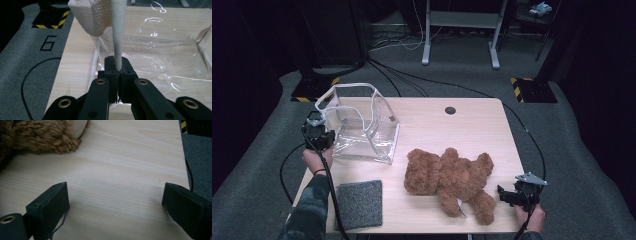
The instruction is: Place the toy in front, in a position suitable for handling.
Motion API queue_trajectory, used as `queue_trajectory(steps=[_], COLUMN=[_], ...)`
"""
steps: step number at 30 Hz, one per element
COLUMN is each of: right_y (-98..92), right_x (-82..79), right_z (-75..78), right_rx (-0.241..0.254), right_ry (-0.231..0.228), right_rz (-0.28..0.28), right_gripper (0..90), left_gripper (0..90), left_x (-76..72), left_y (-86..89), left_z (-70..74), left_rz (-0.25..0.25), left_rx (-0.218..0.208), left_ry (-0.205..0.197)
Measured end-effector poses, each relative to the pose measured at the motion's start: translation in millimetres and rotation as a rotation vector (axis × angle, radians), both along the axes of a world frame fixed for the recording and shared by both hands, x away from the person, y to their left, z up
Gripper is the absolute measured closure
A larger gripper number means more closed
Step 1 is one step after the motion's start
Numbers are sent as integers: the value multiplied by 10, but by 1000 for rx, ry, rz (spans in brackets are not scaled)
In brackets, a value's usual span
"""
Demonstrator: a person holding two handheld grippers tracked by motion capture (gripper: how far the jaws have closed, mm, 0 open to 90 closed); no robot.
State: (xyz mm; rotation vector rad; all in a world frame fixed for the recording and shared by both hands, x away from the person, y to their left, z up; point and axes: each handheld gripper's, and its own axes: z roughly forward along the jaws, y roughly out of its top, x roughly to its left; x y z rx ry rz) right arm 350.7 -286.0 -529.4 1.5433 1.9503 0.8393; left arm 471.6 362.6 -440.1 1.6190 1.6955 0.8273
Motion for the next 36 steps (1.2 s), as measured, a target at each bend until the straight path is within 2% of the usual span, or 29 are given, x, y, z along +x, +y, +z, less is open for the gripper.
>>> queue_trajectory(steps=[5,7,8,10,11,14,16,18,20,24,31,34,36], right_y=[-2,-4,-5,-3,-4,-5,-8,-9,-7,-10,-10,-10,-11], right_x=[2,3,5,3,4,5,6,8,7,8,9,9,8], right_z=[-1,-1,-2,-1,-2,-2,-2,-2,-2,-4,-3,-3,-3], right_rx=[2,4,4,6,4,5,9,11,9,11,14,14,12], right_ry=[1,1,1,3,1,1,5,6,5,5,7,7,7], right_rz=[-1,-2,0,-2,-1,0,-1,0,-1,0,-3,-3,0], right_gripper=[64,64,64,64,64,64,64,64,64,64,64,65,65], left_gripper=[870,838,789,623,567,405,342,294,248,211,154,152,153], left_x=[-45,-63,-73,-101,-121,-211,-288,-343,-397,-475,-575,-608,-630], left_y=[37,34,37,22,7,-48,-89,-137,-185,-358,-667,-750,-774], left_z=[-17,-8,1,24,31,64,72,67,59,57,31,9,2], left_rz=[-6,7,12,17,18,2,-7,-31,-51,-102,-210,-225,-239], left_rx=[26,29,23,19,15,30,46,53,45,10,-3,-23,-17], left_ry=[5,-2,-5,15,9,13,-16,-8,-21,-31,-33,-33,-24])
